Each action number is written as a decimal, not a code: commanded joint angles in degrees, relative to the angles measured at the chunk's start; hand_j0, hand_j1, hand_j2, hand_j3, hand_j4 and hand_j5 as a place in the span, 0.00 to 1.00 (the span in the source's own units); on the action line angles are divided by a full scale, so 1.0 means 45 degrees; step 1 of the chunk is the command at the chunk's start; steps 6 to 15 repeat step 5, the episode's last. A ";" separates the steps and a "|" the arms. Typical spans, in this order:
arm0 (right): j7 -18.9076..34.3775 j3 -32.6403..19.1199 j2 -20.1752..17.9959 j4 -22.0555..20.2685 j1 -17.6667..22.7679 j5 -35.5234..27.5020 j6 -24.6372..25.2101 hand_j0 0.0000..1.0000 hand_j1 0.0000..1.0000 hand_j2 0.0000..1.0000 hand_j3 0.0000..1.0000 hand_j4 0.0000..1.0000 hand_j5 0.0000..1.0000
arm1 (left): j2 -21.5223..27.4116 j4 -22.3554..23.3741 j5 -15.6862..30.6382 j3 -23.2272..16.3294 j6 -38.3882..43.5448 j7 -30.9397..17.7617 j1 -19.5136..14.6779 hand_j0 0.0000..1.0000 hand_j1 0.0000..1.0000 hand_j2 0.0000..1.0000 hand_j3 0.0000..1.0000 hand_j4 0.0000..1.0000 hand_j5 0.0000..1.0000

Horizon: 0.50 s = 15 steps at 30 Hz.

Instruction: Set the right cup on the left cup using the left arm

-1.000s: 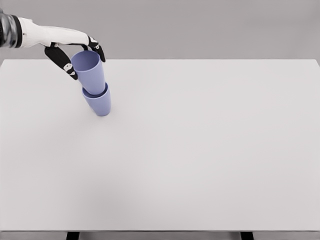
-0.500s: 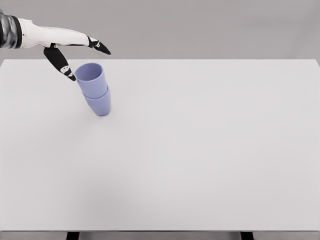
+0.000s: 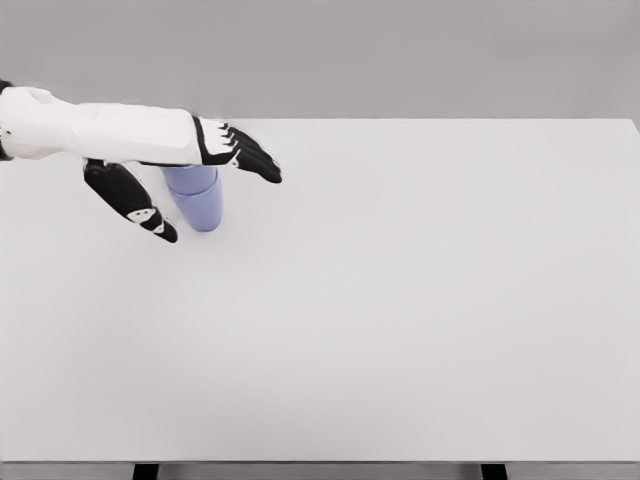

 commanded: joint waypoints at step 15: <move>0.0006 0.0000 -0.0001 -0.0003 0.0000 0.0016 -0.0009 1.00 1.00 1.00 1.00 1.00 1.00 | 0.0380 -0.0398 0.0204 0.0489 -0.0513 0.0006 0.0707 1.00 1.00 1.00 1.00 1.00 1.00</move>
